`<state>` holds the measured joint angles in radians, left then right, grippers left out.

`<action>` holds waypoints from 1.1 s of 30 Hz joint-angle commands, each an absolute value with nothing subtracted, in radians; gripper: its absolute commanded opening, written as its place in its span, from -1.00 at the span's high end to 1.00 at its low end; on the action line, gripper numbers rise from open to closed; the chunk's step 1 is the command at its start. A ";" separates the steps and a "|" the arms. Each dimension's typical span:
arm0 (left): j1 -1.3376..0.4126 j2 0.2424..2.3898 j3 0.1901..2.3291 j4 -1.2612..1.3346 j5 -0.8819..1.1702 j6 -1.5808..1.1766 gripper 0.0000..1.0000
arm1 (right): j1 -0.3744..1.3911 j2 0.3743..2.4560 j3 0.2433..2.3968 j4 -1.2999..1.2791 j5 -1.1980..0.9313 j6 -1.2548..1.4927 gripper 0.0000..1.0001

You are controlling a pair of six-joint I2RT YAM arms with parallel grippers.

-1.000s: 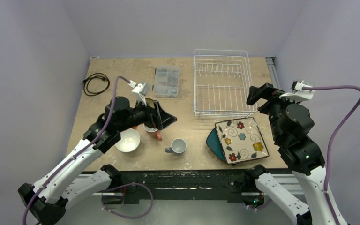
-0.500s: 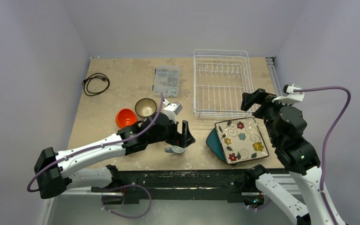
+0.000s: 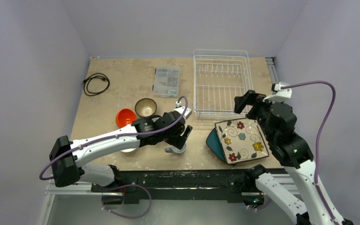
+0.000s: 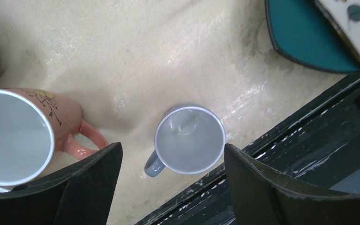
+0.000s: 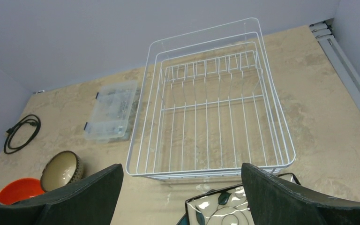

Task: Load the mixed dishes into the dish rack
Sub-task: Pick up the cup at the center of the board.

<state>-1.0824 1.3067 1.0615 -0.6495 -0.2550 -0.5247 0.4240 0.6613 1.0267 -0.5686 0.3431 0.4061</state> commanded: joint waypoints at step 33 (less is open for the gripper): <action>-1.013 1.270 1.322 -0.829 -0.135 -0.321 1.00 | 0.419 0.749 0.975 -0.555 0.278 0.389 -0.97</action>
